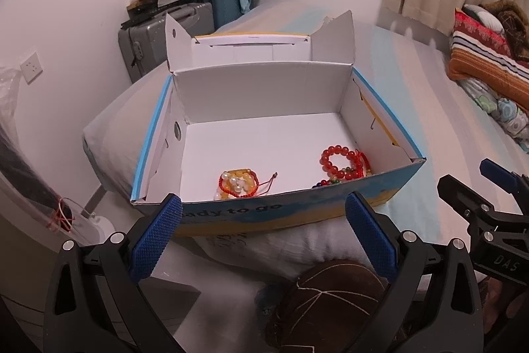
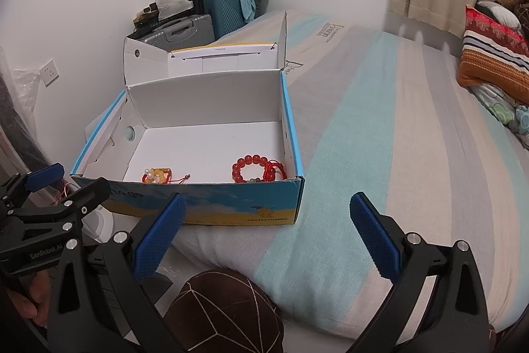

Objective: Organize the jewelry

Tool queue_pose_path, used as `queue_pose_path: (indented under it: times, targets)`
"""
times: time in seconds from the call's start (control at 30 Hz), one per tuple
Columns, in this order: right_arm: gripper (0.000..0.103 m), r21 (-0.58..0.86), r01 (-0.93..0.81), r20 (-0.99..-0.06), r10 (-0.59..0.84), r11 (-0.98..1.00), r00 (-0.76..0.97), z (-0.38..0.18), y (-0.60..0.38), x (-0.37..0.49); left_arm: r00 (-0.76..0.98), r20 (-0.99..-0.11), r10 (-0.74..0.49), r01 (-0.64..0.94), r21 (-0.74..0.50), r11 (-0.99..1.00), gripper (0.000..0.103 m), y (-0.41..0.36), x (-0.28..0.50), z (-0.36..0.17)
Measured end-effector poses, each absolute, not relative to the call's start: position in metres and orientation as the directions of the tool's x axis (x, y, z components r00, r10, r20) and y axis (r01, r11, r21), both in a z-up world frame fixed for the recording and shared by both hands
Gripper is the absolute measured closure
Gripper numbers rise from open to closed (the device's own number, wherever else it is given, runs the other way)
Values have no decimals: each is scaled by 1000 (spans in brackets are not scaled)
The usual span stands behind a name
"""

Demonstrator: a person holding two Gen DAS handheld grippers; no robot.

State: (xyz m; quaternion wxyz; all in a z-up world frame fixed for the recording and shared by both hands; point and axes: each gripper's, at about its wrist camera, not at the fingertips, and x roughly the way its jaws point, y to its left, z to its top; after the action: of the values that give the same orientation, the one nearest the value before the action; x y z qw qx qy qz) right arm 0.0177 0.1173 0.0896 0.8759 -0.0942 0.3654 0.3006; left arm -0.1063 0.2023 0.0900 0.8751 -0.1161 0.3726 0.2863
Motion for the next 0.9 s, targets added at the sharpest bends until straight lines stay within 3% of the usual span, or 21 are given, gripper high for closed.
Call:
queue_pose_path:
  times: [0.6, 0.9]
  targets:
    - [8, 56, -600, -703, 458, 798, 544, 87, 119, 17, 581, -674, 456, -621, -5, 784, 6, 203, -114, 91]
    - [8, 59, -600, -704, 460, 798, 542, 86, 120, 16, 568, -695, 441, -606, 9, 796, 6, 201, -111, 91]
